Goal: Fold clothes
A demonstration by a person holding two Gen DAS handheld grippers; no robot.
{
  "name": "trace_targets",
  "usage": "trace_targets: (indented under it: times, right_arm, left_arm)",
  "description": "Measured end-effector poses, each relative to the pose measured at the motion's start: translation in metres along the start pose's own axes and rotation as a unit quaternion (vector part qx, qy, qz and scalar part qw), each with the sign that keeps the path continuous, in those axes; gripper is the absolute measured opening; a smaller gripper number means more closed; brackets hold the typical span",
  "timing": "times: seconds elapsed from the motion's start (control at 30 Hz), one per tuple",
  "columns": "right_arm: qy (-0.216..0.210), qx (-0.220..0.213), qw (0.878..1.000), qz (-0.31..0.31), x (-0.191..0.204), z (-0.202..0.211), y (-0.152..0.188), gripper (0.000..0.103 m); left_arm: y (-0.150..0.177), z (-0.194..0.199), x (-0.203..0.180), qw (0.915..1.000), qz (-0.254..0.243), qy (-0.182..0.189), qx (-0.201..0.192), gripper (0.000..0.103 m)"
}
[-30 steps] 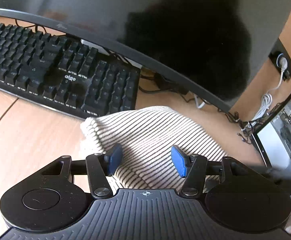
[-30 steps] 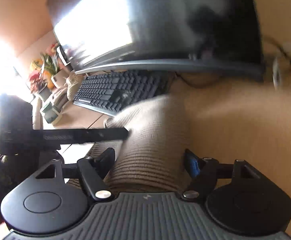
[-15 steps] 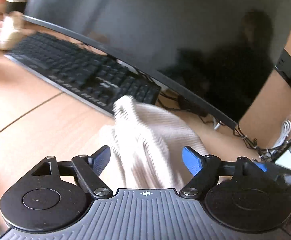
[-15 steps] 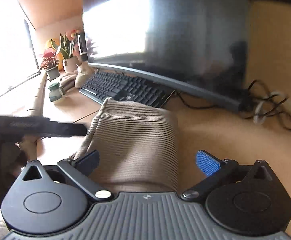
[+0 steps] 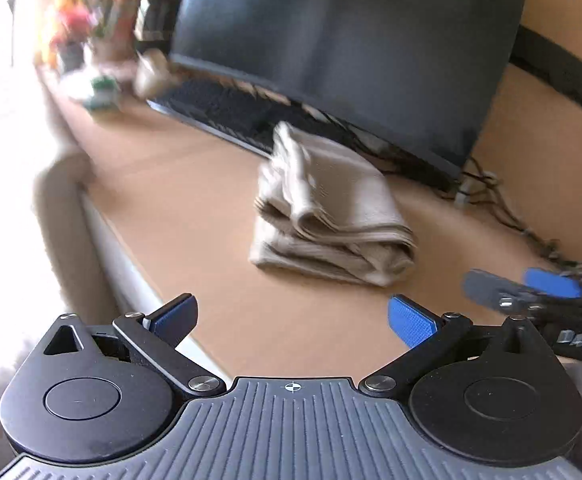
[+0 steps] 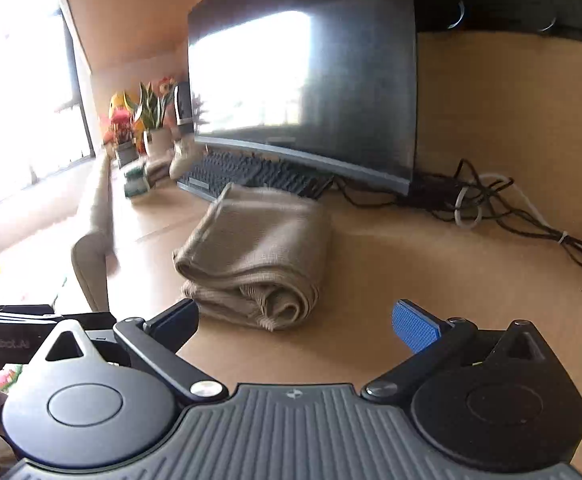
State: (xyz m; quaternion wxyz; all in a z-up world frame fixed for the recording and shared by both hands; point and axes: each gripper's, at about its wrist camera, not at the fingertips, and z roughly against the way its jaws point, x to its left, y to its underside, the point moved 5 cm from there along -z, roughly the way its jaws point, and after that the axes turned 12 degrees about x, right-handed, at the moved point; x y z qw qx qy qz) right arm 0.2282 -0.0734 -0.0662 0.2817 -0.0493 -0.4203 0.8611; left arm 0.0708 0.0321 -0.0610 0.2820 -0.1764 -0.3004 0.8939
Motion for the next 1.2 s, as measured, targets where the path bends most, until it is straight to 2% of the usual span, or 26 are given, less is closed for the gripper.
trace_targets:
  times: [0.07, 0.2, 0.33, 0.6, 1.2]
  right_arm:
    - [-0.003, -0.006, 1.0, 0.004, 0.003, 0.006, 0.001, 0.103]
    - [-0.014, -0.011, 1.0, 0.018, 0.012, 0.009, 0.001, 0.103]
    - [-0.012, -0.006, 0.999, 0.03, 0.016, 0.01, 0.004, 0.103]
    - [-0.014, 0.005, 0.999, 0.035, 0.015, 0.011, 0.009, 0.103]
    - [-0.017, 0.024, 0.999, 0.037, 0.013, 0.007, 0.015, 0.103]
  left_arm:
    - [0.0, 0.009, -0.001, 0.9995, -0.004, -0.026, -0.019, 0.103]
    - [0.005, 0.019, -0.003, 0.9992, -0.015, -0.021, -0.03, 0.103]
    - [0.013, 0.026, -0.006, 0.9985, -0.026, -0.034, -0.034, 0.103]
    - [0.017, 0.03, -0.003, 0.999, -0.005, -0.031, -0.032, 0.103]
    - [0.018, 0.02, -0.009, 0.9995, -0.009, -0.027, -0.013, 0.103]
